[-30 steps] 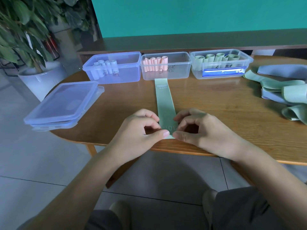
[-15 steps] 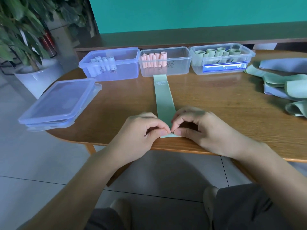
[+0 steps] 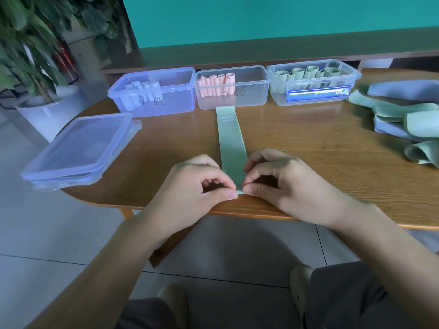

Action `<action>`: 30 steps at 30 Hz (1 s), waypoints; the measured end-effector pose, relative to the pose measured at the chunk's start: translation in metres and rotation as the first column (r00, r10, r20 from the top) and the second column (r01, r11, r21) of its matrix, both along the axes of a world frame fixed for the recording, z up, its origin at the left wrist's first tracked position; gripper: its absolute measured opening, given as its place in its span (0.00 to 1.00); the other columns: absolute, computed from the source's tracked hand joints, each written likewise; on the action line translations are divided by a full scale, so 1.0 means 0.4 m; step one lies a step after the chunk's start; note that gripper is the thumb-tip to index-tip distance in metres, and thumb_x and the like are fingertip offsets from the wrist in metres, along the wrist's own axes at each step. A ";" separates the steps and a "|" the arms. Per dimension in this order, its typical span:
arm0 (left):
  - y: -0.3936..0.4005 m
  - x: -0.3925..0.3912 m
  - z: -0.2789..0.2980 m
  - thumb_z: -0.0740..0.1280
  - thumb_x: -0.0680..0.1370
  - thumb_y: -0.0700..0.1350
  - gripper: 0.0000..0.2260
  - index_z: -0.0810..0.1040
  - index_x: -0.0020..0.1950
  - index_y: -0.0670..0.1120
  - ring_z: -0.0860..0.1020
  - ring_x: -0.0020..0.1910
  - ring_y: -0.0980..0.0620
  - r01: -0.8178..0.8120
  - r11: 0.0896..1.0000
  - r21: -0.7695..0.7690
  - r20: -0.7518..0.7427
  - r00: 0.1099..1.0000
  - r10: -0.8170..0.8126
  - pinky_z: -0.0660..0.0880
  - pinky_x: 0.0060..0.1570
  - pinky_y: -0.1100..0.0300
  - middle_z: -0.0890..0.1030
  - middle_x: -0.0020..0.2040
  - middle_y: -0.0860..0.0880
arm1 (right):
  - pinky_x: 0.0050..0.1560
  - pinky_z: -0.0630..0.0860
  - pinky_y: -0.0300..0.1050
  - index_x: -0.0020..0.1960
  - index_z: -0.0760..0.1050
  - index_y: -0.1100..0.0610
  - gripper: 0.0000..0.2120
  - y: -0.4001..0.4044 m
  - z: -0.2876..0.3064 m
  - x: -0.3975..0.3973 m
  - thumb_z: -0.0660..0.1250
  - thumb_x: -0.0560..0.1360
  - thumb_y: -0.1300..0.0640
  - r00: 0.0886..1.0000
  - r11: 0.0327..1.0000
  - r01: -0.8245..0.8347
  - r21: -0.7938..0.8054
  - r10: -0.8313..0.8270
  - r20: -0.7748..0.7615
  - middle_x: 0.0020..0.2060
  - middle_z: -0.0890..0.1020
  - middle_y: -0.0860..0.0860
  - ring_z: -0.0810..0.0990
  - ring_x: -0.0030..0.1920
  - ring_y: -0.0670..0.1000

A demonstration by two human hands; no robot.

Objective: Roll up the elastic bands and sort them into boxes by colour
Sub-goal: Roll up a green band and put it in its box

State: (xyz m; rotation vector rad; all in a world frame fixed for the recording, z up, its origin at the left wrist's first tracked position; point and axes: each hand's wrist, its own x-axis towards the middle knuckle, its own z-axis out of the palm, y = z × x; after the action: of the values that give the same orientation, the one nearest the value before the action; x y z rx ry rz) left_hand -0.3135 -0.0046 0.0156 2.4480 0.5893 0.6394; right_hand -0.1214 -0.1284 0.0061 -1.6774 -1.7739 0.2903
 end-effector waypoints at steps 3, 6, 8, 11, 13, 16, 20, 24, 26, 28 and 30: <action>0.000 0.000 0.000 0.77 0.72 0.49 0.02 0.87 0.43 0.55 0.78 0.46 0.57 -0.018 1.000 0.005 0.005 1.000 0.018 0.71 0.44 0.71 0.79 0.44 0.59 | 0.50 0.68 0.27 0.48 0.84 0.51 0.03 0.002 0.003 -0.005 0.72 0.77 0.53 1.000 1.000 0.023 -0.011 -0.023 0.001 0.54 0.77 0.44 0.76 0.52 0.40; 0.002 0.001 -0.002 0.76 0.73 0.50 0.01 0.86 0.42 0.55 0.78 0.45 0.58 -0.044 0.999 0.011 -0.005 0.999 0.044 0.71 0.43 0.72 0.78 0.44 0.59 | 0.50 0.68 0.27 0.47 0.84 0.52 0.04 0.006 0.003 -0.006 0.72 0.77 0.53 0.999 0.999 0.049 -0.017 -0.049 0.009 0.54 0.77 0.44 0.77 0.51 0.40; 0.005 0.005 -0.006 0.75 0.74 0.50 0.02 0.85 0.42 0.54 0.78 0.45 0.57 -0.053 0.998 0.038 0.003 0.999 0.052 0.71 0.43 0.71 0.78 0.44 0.59 | 0.50 0.67 0.27 0.45 0.84 0.52 0.04 0.009 0.002 -0.006 0.72 0.77 0.53 0.998 0.998 0.067 -0.009 -0.067 0.009 0.53 0.76 0.44 0.76 0.50 0.38; 0.008 0.015 -0.012 0.73 0.76 0.50 0.04 0.85 0.43 0.51 0.78 0.44 0.57 -0.059 0.993 0.107 0.013 0.998 0.058 0.70 0.42 0.72 0.78 0.45 0.57 | 0.51 0.66 0.26 0.43 0.81 0.49 0.04 0.012 0.004 -0.004 0.73 0.76 0.52 0.995 0.995 0.098 0.004 -0.098 0.012 0.53 0.76 0.44 0.76 0.50 0.37; 0.010 0.019 -0.014 0.73 0.75 0.49 0.04 0.85 0.43 0.50 0.77 0.43 0.57 -0.070 0.990 0.121 0.023 0.997 0.067 0.69 0.42 0.73 0.77 0.45 0.57 | 0.53 0.67 0.27 0.43 0.81 0.48 0.04 0.014 0.007 -0.003 0.74 0.76 0.51 0.994 0.994 0.109 0.007 -0.109 -0.008 0.53 0.76 0.44 0.77 0.52 0.38; 0.010 0.021 -0.013 0.74 0.75 0.48 0.03 0.84 0.42 0.51 0.77 0.44 0.56 -0.081 0.992 0.097 0.052 0.996 0.076 0.70 0.42 0.71 0.77 0.45 0.57 | 0.53 0.69 0.27 0.43 0.79 0.46 0.05 0.021 0.011 -0.006 0.74 0.76 0.53 0.991 0.992 0.124 0.007 -0.123 -0.054 0.52 0.77 0.44 0.78 0.52 0.42; 0.006 0.024 -0.016 0.72 0.77 0.42 0.03 0.83 0.45 0.50 0.77 0.44 0.56 -0.012 0.993 0.116 0.058 0.998 0.006 0.69 0.42 0.72 0.78 0.44 0.57 | 0.51 0.71 0.30 0.42 0.78 0.46 0.07 0.032 0.010 -0.007 0.74 0.75 0.54 0.988 0.989 0.148 0.008 -0.147 -0.046 0.50 0.78 0.44 0.79 0.50 0.43; 0.011 0.018 -0.019 0.71 0.78 0.46 0.03 0.85 0.49 0.51 0.78 0.46 0.59 0.037 0.990 0.135 0.008 0.999 -0.038 0.70 0.44 0.71 0.80 0.46 0.58 | 0.49 0.73 0.35 0.43 0.78 0.48 0.05 0.040 0.004 -0.001 0.74 0.76 0.54 0.987 0.987 0.161 0.024 -0.161 -0.013 0.47 0.79 0.45 0.79 0.47 0.44; 0.012 0.016 -0.019 0.74 0.76 0.48 0.04 0.85 0.50 0.53 0.77 0.45 0.59 0.018 0.993 0.115 -0.004 1.000 -0.017 0.70 0.43 0.72 0.79 0.45 0.60 | 0.46 0.73 0.35 0.44 0.79 0.50 0.05 0.043 -0.003 -0.003 0.74 0.75 0.54 0.985 0.983 0.174 0.054 -0.175 0.007 0.44 0.80 0.45 0.78 0.45 0.44; 0.014 0.019 -0.020 0.74 0.75 0.48 0.04 0.86 0.50 0.54 0.77 0.45 0.59 0.000 0.994 0.111 0.000 1.000 0.000 0.71 0.43 0.71 0.80 0.44 0.60 | 0.45 0.72 0.33 0.45 0.79 0.50 0.04 0.042 -0.004 -0.005 0.74 0.76 0.54 0.985 0.983 0.171 0.073 -0.171 -0.011 0.43 0.80 0.44 0.78 0.45 0.44; 0.015 0.025 -0.018 0.74 0.76 0.48 0.03 0.86 0.49 0.53 0.78 0.45 0.59 -0.006 0.993 0.114 0.001 1.000 0.005 0.72 0.43 0.70 0.80 0.45 0.59 | 0.48 0.72 0.32 0.46 0.80 0.50 0.03 0.036 -0.003 -0.002 0.74 0.76 0.55 0.991 0.988 0.131 0.086 -0.129 -0.029 0.45 0.80 0.44 0.79 0.47 0.44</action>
State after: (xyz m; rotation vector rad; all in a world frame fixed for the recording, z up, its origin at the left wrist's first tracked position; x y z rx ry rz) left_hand -0.3035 0.0012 0.0083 2.5525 0.5737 0.6941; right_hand -0.1222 -0.1141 0.0048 -1.7109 -1.6280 0.1708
